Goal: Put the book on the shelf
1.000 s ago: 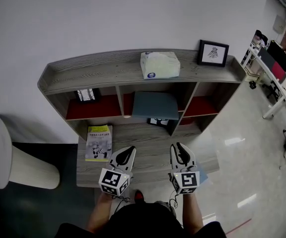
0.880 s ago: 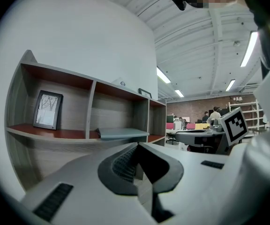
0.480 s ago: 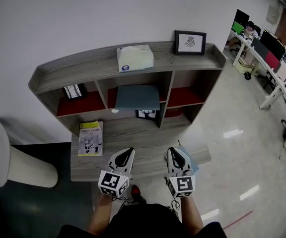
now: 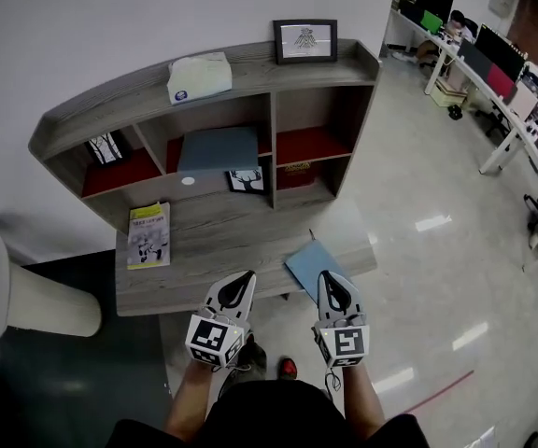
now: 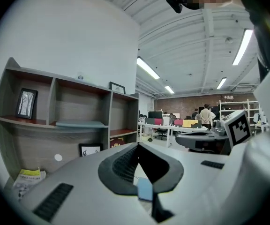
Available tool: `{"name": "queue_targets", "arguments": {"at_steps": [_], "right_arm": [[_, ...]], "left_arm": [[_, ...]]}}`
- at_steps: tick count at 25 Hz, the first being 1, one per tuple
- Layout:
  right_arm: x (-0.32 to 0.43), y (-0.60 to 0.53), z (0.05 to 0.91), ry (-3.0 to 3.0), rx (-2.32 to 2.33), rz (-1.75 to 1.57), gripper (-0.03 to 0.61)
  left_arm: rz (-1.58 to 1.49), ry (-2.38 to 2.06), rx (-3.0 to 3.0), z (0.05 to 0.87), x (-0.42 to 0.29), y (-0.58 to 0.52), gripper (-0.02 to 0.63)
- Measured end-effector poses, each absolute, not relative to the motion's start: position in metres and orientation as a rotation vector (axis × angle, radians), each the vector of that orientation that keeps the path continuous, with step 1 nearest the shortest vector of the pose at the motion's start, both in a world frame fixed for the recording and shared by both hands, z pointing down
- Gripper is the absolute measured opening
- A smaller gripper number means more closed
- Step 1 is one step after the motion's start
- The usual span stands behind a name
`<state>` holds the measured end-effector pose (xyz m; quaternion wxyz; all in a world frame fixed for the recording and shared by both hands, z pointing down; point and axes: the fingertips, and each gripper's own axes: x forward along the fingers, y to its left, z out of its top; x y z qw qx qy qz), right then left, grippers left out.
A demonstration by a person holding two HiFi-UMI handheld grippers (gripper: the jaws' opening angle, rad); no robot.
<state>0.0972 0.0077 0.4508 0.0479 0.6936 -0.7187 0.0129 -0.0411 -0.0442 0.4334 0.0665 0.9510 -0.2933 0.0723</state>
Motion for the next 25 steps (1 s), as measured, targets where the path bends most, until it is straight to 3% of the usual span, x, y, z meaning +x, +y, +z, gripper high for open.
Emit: {"name": "queue_targets", "arguments": {"at_steps": [13, 25], "right_arm": [[0.12, 0.087, 0.501, -2.131, 2.089, 0.117, 0.031], [0.133, 0.094, 0.588, -2.025, 2.109, 0.318, 0.031]], "left_arm": [[0.325, -0.859, 2.83, 0.481, -0.018, 0.027, 0.003], [0.459, -0.717, 2.79, 0.559, 0.001, 0.031, 0.003]]}}
